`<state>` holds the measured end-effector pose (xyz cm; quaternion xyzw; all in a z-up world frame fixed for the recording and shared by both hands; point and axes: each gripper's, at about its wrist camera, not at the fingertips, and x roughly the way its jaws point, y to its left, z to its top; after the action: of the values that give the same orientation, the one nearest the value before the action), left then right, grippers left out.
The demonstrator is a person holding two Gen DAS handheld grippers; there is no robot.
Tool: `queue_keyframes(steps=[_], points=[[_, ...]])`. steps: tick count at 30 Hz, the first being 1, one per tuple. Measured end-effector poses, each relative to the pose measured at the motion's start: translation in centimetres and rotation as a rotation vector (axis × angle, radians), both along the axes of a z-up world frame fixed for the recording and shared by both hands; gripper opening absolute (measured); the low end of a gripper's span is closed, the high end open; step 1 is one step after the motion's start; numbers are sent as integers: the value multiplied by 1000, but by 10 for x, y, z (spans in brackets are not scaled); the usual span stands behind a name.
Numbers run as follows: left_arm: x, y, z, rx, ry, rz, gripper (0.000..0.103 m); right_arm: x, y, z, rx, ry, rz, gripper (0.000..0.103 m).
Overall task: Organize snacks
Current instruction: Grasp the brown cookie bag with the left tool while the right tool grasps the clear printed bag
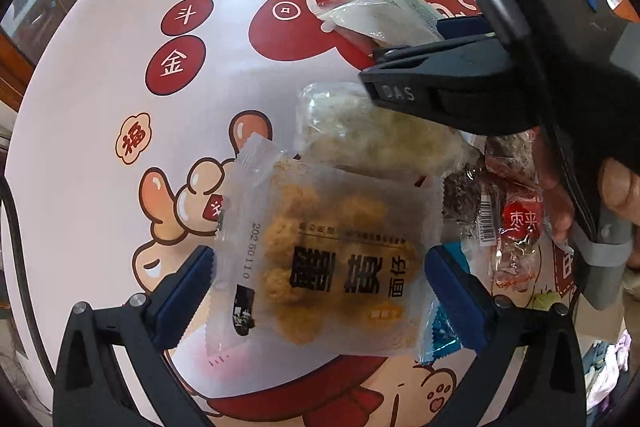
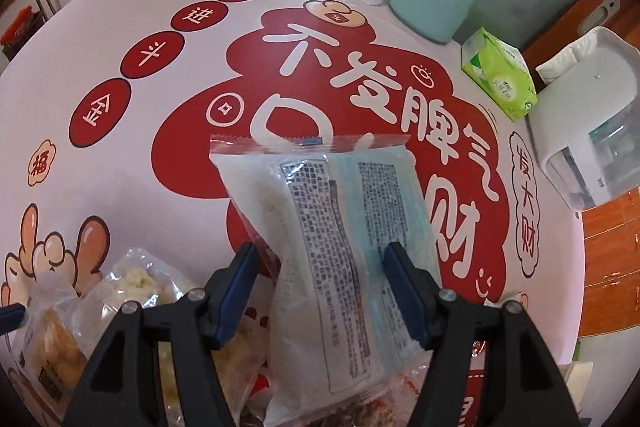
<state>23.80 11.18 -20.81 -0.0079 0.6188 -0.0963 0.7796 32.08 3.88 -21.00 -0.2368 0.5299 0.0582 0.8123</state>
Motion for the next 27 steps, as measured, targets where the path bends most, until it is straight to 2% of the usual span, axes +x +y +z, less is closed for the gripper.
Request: queue_keyframes(steps=[2,4,7,10,12,14,19,22,25,27], points=[[1,0,-2,-12,5,12,103,0,-1,2,2,-8,4,52],[1,1,-4,-27,8,22,103,-4,2,6,-15,-36,28,36],[2,7,-6,-57,41,50,103,-7,3,10,-19,-44,34,27],[6,6,-11,-74,115,50,103,-10,1,17,4,-49,41,16],[6,-1,-14,-41,133,14,103,-11,-1,21,25,-45,36,15],[2,-11,-17,25,109,-21,103,-12,-3,23,38,-46,30,15],[-1,-9,-21,-20,96,6,102,-17,-12,28,64,-56,8,11],[-7,-4,-11,-58,38,7,80,-23,-20,40,108,-68,-3,10],[-9,2,-7,-87,45,43,76,-29,-29,55,165,-89,-11,8],[-13,6,-2,-65,29,58,73,-33,-34,64,192,-100,-19,8]])
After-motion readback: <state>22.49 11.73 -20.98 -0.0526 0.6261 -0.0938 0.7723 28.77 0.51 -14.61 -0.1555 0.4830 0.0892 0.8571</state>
